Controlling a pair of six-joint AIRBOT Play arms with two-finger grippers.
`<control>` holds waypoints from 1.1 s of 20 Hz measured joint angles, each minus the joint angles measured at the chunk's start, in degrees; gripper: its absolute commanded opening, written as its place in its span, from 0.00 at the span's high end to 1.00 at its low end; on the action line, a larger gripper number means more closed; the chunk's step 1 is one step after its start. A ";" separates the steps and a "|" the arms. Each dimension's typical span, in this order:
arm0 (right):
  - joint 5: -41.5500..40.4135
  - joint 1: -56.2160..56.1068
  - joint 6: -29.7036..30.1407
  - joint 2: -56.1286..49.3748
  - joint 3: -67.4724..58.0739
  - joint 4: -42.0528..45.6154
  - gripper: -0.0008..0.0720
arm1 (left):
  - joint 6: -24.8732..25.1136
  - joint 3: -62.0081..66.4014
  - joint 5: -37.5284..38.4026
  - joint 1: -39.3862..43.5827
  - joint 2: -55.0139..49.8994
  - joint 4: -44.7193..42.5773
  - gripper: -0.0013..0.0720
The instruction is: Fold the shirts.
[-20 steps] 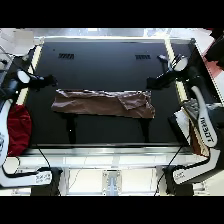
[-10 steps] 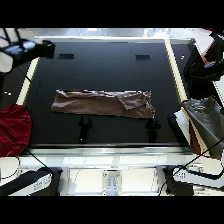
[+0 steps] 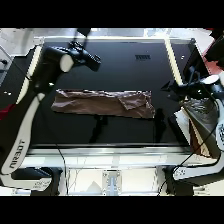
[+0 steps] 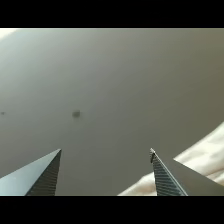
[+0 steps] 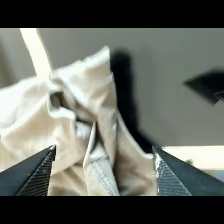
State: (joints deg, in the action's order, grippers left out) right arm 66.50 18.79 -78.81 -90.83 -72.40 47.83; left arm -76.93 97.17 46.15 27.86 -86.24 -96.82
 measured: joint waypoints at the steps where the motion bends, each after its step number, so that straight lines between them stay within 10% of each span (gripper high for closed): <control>1: 1.14 0.02 1.18 -1.97 0.57 -1.11 0.04 | -0.35 0.15 0.74 0.85 -1.03 -0.92 0.16; 15: 3.52 -4.07 9.05 -11.13 1.81 -5.68 0.04 | -5.18 0.50 8.63 1.09 -6.64 -3.48 0.16; 16: 3.50 -5.03 9.92 -11.63 1.84 -7.26 0.09 | -5.20 0.48 9.86 1.05 -7.23 -3.50 0.16; 20: 3.34 -8.20 13.53 -12.33 1.14 -14.16 0.91 | -5.35 0.39 13.11 0.76 -9.35 -3.50 0.17; 22: 5.90 -9.09 15.08 -12.41 -0.57 -18.25 0.97 | -5.38 0.42 13.79 0.59 -10.49 -3.48 0.52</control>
State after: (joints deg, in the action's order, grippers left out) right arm 72.40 9.69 -63.72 -103.24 -72.97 29.58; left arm -82.30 97.58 59.94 28.45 -96.73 -100.29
